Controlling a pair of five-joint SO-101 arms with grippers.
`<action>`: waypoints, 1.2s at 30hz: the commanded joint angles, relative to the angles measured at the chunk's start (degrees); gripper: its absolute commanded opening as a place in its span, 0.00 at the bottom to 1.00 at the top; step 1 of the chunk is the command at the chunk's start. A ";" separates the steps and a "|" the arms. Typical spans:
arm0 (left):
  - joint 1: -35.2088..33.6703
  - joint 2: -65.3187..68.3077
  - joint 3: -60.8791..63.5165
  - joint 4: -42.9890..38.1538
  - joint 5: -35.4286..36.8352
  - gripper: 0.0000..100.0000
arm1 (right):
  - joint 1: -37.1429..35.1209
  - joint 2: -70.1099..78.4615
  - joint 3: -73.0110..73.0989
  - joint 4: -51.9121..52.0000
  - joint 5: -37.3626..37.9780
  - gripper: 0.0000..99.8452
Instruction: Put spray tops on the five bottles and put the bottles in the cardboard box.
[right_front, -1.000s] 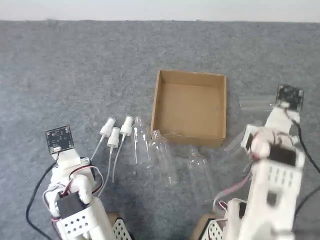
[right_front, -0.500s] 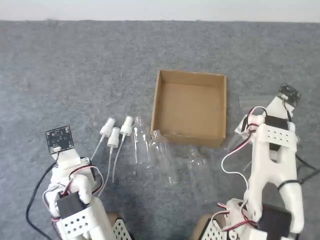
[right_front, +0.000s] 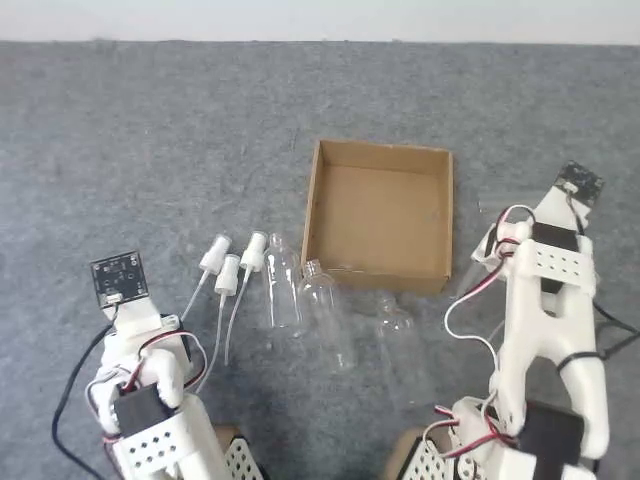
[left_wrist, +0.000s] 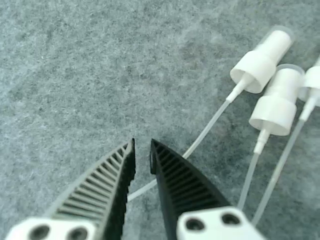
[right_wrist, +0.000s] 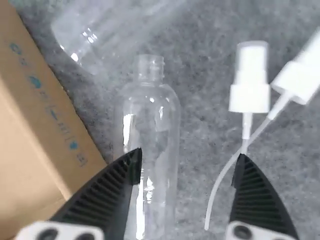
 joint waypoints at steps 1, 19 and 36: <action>0.00 -1.05 -1.19 0.18 -0.35 0.04 | -1.54 -6.11 -6.95 4.26 -0.70 0.26; 0.00 -1.05 -1.19 0.18 -0.35 0.04 | -4.09 7.34 -6.95 0.75 -7.03 0.35; 0.18 -1.05 -1.19 0.18 -0.35 0.04 | -0.31 4.97 -9.85 4.62 5.01 0.09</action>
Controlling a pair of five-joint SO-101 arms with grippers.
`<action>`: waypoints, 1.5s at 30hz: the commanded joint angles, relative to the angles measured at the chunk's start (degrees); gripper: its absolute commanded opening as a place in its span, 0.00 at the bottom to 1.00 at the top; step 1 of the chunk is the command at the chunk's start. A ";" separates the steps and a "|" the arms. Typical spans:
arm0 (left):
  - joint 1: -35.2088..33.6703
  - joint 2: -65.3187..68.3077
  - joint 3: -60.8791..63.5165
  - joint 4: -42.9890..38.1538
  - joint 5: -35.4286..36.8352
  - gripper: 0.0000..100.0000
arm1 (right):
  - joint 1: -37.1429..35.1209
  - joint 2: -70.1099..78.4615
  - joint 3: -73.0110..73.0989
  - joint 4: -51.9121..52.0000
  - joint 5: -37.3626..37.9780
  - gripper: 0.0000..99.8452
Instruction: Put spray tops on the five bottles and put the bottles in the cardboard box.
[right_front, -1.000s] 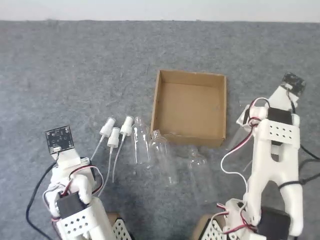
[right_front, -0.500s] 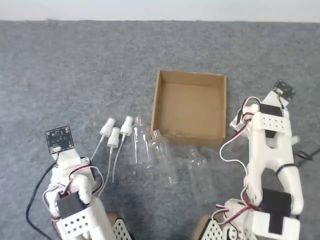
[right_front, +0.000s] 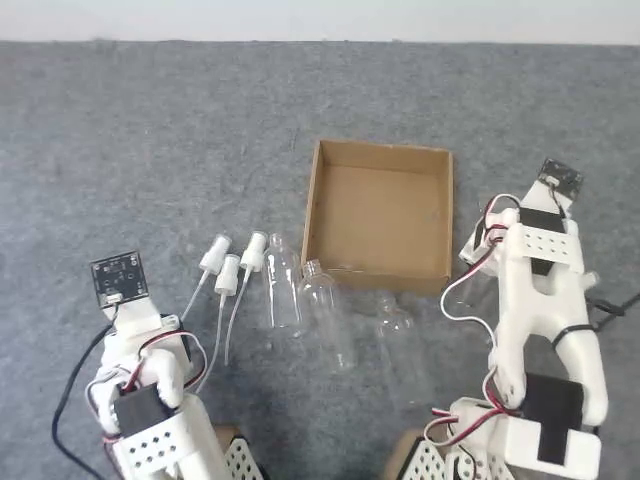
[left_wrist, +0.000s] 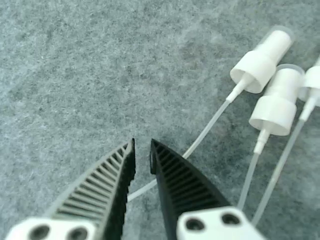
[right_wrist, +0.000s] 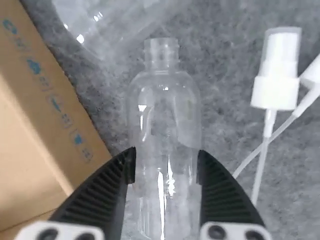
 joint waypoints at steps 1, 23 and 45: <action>0.18 -1.05 -1.19 0.18 -0.35 0.04 | 2.68 -5.14 -6.59 4.88 5.98 0.08; 0.18 -0.97 -1.19 -8.70 -0.53 0.04 | 8.04 -15.87 -19.43 23.34 24.88 0.20; 0.26 -0.97 -1.19 -6.77 -0.53 0.04 | 25.54 24.57 -29.19 4.35 16.18 0.23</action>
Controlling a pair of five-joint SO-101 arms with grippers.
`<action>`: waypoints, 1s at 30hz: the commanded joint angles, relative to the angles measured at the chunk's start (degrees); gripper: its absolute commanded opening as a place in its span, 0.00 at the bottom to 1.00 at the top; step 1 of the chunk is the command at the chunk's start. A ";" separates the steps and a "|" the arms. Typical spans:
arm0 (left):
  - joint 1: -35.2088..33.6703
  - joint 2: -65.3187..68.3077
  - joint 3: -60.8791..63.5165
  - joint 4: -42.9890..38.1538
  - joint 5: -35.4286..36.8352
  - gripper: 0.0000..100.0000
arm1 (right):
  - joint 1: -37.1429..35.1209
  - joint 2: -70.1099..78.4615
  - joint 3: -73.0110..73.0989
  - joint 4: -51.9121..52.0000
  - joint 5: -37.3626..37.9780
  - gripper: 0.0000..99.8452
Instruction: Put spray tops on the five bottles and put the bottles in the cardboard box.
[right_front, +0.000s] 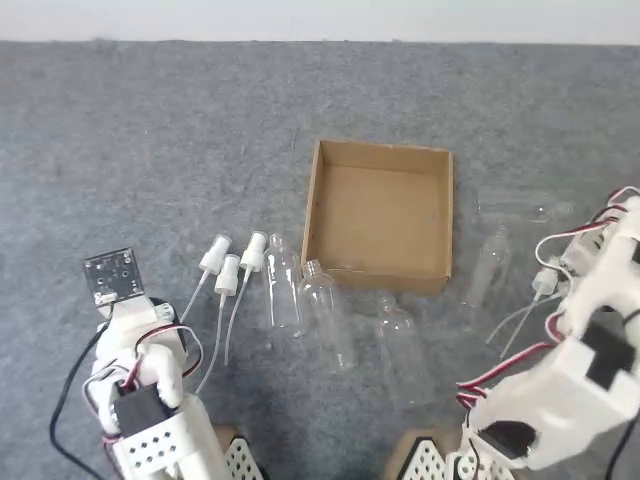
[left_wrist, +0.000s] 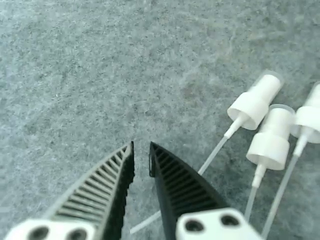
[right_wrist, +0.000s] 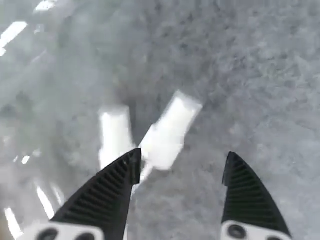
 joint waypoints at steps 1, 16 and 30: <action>0.26 -0.97 -1.19 0.26 -0.53 0.04 | 0.84 1.80 -4.04 -3.21 -3.87 0.23; 0.26 -0.97 -1.19 0.26 -0.53 0.04 | 1.89 4.88 -7.82 -3.03 5.10 0.01; 0.26 -0.97 -1.19 0.26 -0.53 0.04 | -14.02 -17.45 -21.71 21.85 4.75 0.01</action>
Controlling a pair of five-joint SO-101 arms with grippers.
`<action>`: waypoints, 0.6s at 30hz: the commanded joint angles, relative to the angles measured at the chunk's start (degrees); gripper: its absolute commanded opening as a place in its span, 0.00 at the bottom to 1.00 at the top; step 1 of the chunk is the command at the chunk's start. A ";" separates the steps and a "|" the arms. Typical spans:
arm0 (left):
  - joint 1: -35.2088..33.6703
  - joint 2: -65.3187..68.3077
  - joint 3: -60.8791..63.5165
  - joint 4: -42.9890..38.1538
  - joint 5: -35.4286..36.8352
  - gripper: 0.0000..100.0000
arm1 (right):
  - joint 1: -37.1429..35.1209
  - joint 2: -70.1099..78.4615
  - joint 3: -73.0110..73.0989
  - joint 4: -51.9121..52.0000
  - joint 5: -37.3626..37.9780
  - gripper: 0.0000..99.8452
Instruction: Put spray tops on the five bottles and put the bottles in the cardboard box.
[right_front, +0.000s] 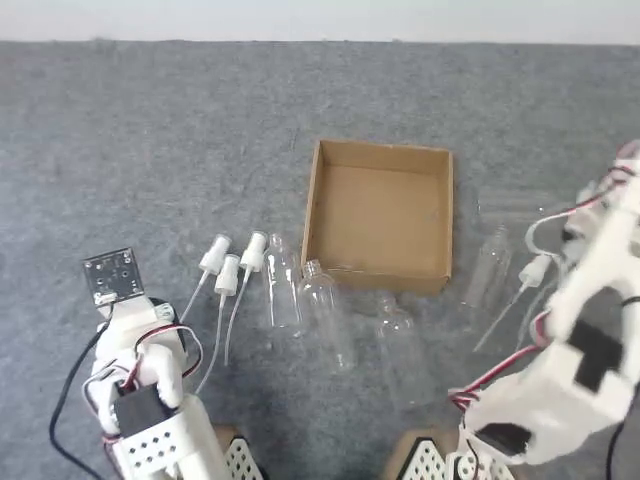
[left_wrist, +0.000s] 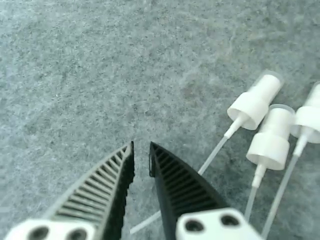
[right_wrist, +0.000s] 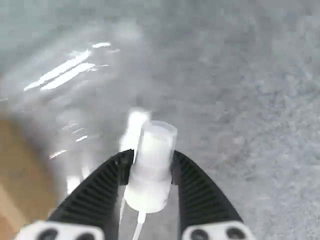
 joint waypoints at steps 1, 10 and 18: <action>0.26 -0.97 -1.19 0.26 -0.53 0.04 | -8.57 -11.82 -3.78 4.79 0.09 0.01; 0.26 -0.97 -1.19 0.26 -0.53 0.04 | -34.59 -24.04 -3.96 7.25 -5.54 0.01; 0.26 -0.97 -1.19 0.26 -0.53 0.04 | -61.41 -19.47 -3.87 -2.07 -13.54 0.01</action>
